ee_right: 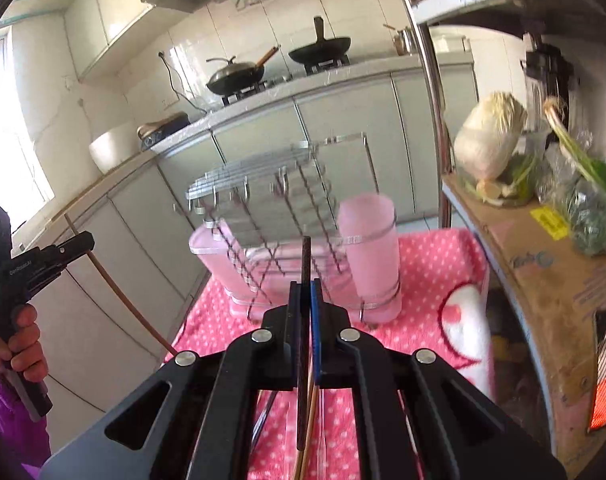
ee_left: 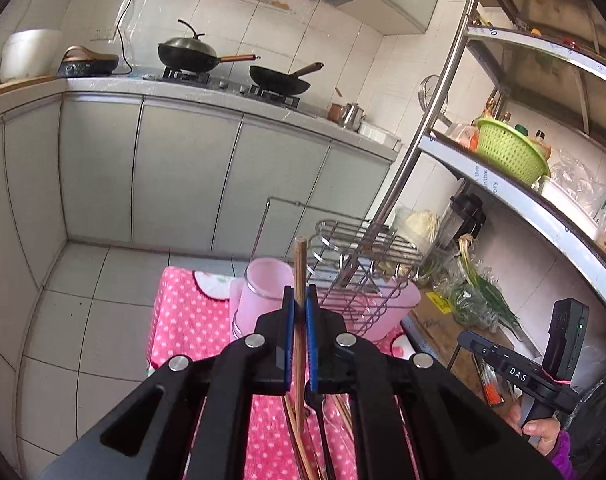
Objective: Organize utensils
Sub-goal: 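Lift both chopsticks and carry them above the pink cup with both tools, then lower both chopsticks into the pink cup and open both tools, then grasp a wooden chopstick with the left tool while the right tool grasps a clear plastic fork, then lift the chopstick and fork and carry them above the pink cup, then drop the chopstick and fork into the pink cup, opening both tools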
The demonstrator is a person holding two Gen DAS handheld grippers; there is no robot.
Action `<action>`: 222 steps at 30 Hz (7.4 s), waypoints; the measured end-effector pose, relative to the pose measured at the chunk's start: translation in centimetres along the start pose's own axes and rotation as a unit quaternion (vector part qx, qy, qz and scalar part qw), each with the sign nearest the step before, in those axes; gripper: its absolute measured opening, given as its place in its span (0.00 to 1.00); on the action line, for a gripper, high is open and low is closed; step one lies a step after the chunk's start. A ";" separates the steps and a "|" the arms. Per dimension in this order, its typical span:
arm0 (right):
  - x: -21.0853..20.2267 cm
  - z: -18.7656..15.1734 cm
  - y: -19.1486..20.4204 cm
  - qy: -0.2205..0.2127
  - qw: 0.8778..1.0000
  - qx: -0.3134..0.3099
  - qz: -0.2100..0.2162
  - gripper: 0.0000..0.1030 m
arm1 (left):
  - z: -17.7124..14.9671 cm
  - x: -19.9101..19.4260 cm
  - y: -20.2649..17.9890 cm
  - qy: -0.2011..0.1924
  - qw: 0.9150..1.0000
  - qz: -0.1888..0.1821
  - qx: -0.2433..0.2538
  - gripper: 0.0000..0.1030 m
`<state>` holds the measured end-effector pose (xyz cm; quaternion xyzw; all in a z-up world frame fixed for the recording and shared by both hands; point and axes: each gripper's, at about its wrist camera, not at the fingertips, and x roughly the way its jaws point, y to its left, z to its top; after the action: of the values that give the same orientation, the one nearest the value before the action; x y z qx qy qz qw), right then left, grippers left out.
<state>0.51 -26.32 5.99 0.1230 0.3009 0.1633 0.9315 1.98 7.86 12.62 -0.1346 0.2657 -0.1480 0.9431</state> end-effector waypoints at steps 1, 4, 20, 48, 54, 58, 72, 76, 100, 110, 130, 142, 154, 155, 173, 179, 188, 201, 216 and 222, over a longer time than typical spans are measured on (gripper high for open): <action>-0.3 0.8 0.0 -0.006 1.000 -0.001 0.002 0.05 | 0.9 -0.3 -0.1 -0.005 1.000 -0.002 0.000 0.04; -1.2 4.0 0.0 -0.036 0.999 -0.009 0.001 0.05 | 3.9 -1.1 -0.4 -0.025 1.000 -0.003 0.000 0.04; 3.0 14.3 -2.2 -0.131 0.990 -0.022 -0.052 0.05 | 14.1 2.9 -0.2 -0.074 0.996 0.039 0.010 0.05; 13.3 8.8 -5.6 0.030 0.997 0.026 -0.068 0.05 | 6.5 16.5 4.6 0.095 0.993 0.065 -0.033 0.12; 12.8 8.9 -6.1 0.031 0.996 0.039 -0.079 0.28 | 7.0 15.2 5.5 0.086 0.993 0.066 -0.054 0.30; 11.4 9.1 -6.0 0.018 0.996 0.033 -0.086 0.31 | 7.6 13.5 5.7 0.065 0.994 0.063 -0.061 0.31; 4.3 3.4 -5.4 0.011 0.997 0.033 -0.075 0.31 | 2.5 6.4 5.6 0.069 0.994 0.045 -0.068 0.32; 5.5 0.0 -5.6 0.065 0.996 0.061 -0.033 0.31 | -1.2 7.1 4.9 0.113 0.990 0.033 -0.074 0.32; 20.1 -9.9 -3.9 0.271 0.957 0.101 0.004 0.28 | -12.4 17.7 2.8 0.294 0.952 0.018 -0.078 0.29; 16.8 -9.3 -5.8 0.229 0.965 0.127 0.005 0.14 | -13.8 21.7 2.6 0.337 0.937 0.029 -0.093 0.25; 12.1 -7.9 -8.2 0.186 0.972 0.145 0.012 0.14 | -13.6 26.6 -1.2 0.333 0.939 0.082 0.001 0.05; 7.4 -6.3 -5.6 0.108 0.988 0.106 0.013 0.14 | -9.5 15.1 0.3 0.193 0.981 0.011 -0.030 0.04; 4.2 -5.0 -3.3 0.057 0.995 0.081 0.001 0.14 | -6.2 8.0 0.7 0.085 0.994 -0.035 -0.053 0.04; 3.9 -4.7 -3.1 0.050 0.996 0.076 -0.001 0.14 | -6.0 7.4 0.7 0.076 0.995 -0.035 -0.053 0.04; -1.0 6.5 -1.8 -0.056 0.997 0.050 0.020 0.14 | 5.4 -0.1 -2.0 -0.050 0.998 -0.044 -0.007 0.04; -1.6 11.8 -1.2 -0.113 0.993 0.030 0.011 0.14 | 9.6 -1.4 -2.5 -0.097 0.995 -0.028 0.006 0.04; 1.2 16.4 -2.2 -0.164 0.985 -0.001 -0.042 0.14 | 13.5 0.9 -0.9 -0.128 0.992 0.010 0.002 0.04; 6.6 11.4 -5.1 -0.136 0.989 0.019 -0.059 0.14 | 9.5 8.2 3.1 -0.068 0.997 0.036 -0.025 0.04; 9.1 6.9 -7.2 -0.064 0.993 0.081 -0.057 0.14 | 6.3 12.6 5.5 -0.011 0.997 0.050 -0.057 0.04; 10.5 8.0 -7.4 -0.045 0.995 0.083 -0.044 0.15 | 7.0 14.1 5.3 -0.004 0.997 0.049 -0.059 0.05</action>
<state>15.03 -30.19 4.38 0.1937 0.2766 0.0907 0.9369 18.41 8.99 10.14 -0.1774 0.2768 -0.0852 0.9406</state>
